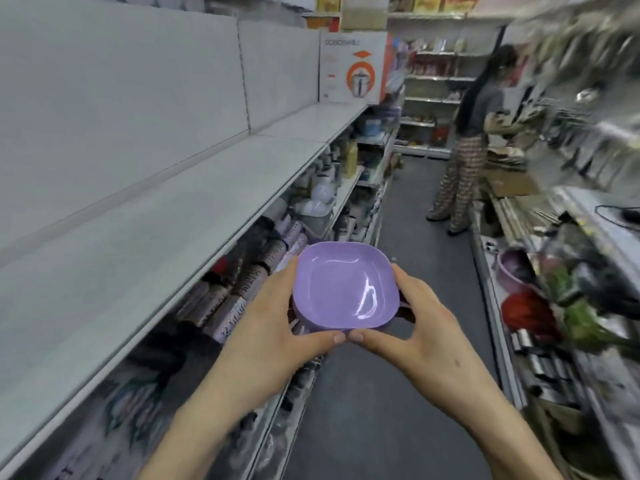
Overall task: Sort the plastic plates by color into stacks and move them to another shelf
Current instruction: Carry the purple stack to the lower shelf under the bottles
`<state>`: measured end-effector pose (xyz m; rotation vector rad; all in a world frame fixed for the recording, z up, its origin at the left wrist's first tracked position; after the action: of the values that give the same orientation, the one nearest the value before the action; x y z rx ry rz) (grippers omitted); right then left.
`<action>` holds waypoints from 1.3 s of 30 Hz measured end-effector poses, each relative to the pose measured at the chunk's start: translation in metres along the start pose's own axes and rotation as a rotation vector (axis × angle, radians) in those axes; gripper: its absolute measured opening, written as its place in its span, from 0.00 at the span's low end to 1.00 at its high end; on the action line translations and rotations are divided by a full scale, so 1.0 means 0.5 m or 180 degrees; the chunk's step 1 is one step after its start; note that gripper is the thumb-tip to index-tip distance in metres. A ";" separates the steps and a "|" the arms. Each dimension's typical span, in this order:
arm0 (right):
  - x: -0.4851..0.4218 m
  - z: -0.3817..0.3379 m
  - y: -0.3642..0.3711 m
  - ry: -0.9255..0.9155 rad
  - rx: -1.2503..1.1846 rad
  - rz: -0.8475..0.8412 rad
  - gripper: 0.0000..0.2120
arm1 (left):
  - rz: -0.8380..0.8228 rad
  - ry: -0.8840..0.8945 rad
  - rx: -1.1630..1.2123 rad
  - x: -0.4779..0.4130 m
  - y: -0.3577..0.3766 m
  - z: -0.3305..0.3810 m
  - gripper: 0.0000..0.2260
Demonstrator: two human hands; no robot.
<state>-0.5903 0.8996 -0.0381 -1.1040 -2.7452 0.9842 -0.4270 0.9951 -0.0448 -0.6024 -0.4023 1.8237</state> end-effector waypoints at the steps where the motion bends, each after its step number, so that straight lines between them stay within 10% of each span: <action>1: 0.024 0.013 -0.022 0.0082 -0.0007 0.0095 0.39 | -0.0094 0.0058 0.0038 -0.010 0.027 0.013 0.40; 23: 0.716 0.206 -0.530 0.1390 0.0470 0.2002 0.39 | -0.1852 0.1456 0.0569 -0.002 0.743 0.488 0.43; 39: 1.241 0.305 -0.553 0.2839 0.0397 0.3830 0.42 | -0.3961 0.2173 0.0924 0.217 1.251 0.704 0.42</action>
<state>-1.2624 1.0554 -0.1302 -2.4072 -1.1859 0.3982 -1.1426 0.9025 -0.1233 -0.5331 0.0070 0.4178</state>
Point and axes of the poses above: each hand's wrist, its own x-axis away from the middle knuckle, its own y-axis out of the palm, z = x × y, the point moved 10 cm from there along -x, towards the middle knuckle, and after that the axes turned 9 degrees about -z, right-handed, at the moved point
